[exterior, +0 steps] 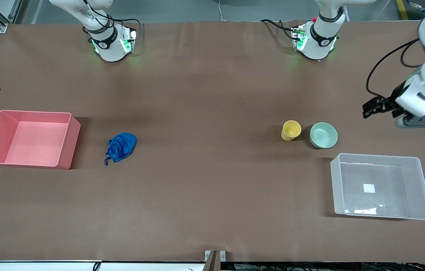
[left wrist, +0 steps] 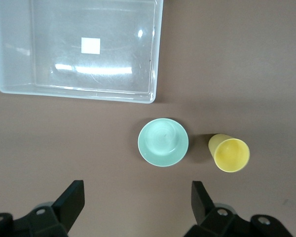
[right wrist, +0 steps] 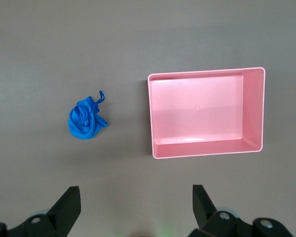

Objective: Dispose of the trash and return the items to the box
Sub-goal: 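Reach the right gripper to the blue cloth while the left gripper reaches the bowl, then grasp the blue cloth with the right gripper while the left gripper grasps the bowl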

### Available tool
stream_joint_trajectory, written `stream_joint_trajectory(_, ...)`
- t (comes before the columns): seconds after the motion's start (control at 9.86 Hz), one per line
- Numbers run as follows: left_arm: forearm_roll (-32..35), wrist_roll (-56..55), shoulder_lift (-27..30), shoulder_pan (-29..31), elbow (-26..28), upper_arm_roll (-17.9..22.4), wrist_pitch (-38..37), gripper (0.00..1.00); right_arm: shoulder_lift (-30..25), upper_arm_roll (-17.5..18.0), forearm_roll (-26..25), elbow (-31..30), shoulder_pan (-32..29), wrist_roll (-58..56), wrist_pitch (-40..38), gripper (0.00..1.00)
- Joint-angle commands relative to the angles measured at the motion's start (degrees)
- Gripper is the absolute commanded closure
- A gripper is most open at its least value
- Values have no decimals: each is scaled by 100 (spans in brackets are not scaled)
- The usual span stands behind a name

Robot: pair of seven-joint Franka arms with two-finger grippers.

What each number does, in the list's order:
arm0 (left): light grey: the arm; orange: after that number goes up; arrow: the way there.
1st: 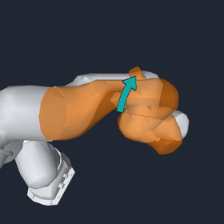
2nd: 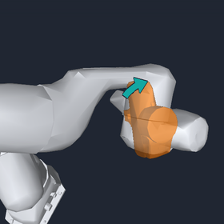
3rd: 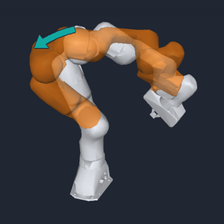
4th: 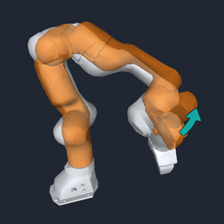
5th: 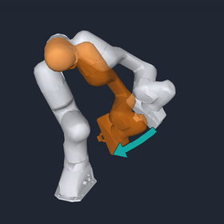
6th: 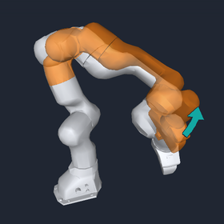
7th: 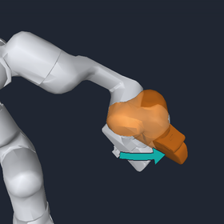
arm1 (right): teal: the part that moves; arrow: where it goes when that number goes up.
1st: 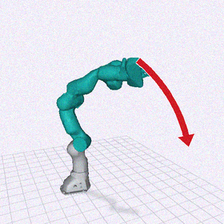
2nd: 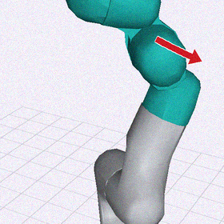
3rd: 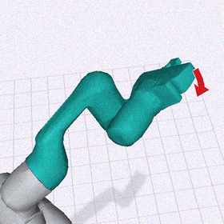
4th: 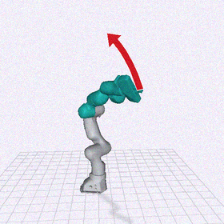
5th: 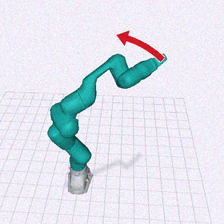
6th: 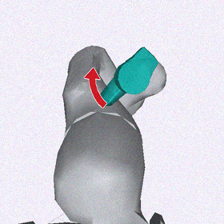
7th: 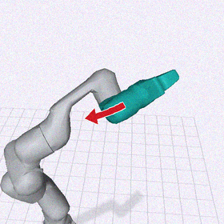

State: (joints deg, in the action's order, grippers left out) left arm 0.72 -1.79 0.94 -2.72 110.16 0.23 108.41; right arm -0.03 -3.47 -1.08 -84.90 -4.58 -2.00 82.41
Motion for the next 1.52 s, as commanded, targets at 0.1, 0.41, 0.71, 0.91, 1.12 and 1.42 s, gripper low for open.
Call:
stream_joint_trajectory(0.1,-81,590,-14,61,1786,205,1722,2,362,31,-15,-910,517,24,1051,0)
stream_joint_trajectory(0.41,-81,794,-1013,97,2325,215,3225,3,1344,22,-15,-1748,879,50,2740,0)
stream_joint_trajectory(0.71,-55,812,-1691,88,2685,215,4203,5,1647,31,-15,-3098,1177,487,4707,0)
stream_joint_trajectory(0.91,-28,873,-1991,97,2695,215,4512,30,1909,31,-15,-3497,1564,674,5537,0)
stream_joint_trajectory(1.12,-72,777,-2027,105,2695,206,4540,99,2156,22,-15,-3620,1723,674,5925,0)
stream_joint_trajectory(1.42,-81,750,-1826,141,2800,197,4522,100,2340,22,-24,-4235,1689,648,7232,0)
